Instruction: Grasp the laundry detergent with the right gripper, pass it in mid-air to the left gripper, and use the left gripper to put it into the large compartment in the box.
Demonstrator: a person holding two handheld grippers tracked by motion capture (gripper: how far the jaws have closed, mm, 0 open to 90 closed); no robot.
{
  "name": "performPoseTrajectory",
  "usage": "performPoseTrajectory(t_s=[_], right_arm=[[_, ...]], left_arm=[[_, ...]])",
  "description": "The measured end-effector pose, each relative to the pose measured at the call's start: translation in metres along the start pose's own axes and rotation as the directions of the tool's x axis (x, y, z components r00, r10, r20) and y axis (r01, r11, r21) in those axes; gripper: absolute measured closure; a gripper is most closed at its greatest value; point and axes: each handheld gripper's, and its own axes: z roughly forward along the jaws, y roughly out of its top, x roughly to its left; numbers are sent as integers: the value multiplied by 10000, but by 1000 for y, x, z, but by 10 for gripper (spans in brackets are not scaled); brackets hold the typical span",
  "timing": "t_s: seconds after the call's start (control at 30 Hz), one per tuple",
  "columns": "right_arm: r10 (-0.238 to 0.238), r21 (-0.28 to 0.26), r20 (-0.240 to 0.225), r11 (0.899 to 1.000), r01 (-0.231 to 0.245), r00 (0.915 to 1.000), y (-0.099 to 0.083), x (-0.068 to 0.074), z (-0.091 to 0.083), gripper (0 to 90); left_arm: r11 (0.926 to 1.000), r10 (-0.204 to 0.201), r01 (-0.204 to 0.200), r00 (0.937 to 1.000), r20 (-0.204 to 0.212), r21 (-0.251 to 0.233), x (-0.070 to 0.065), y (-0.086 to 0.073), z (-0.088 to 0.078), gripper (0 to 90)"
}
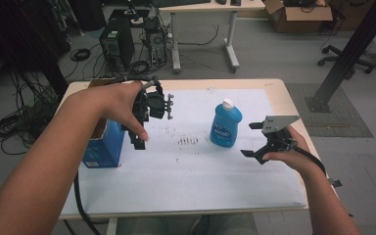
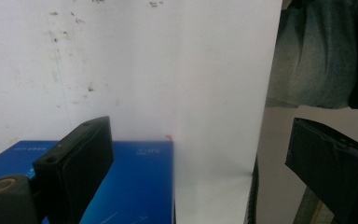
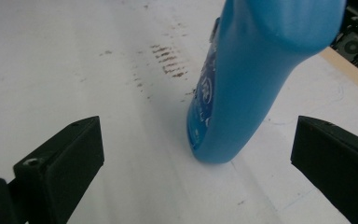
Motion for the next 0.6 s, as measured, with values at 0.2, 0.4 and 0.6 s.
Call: performPoseTrajectory(t_s=[0.2, 0.4, 0.6], right_arm=[[343, -549, 134, 9979, -335, 9993, -7, -5, 9, 18], [654, -956, 299, 9935, -623, 9974, -13, -11, 20, 12], [882, -1197, 286, 9892, -842, 9957, -17, -16, 28, 10]], left_arm=[[10000, 59, -59, 10000, 16, -42, -1, 2, -1, 79], [10000, 35, -35, 10000, -31, 16, -2, 1, 1, 79], [10000, 92, -92, 10000, -25, 5, -5, -1, -2, 78]])
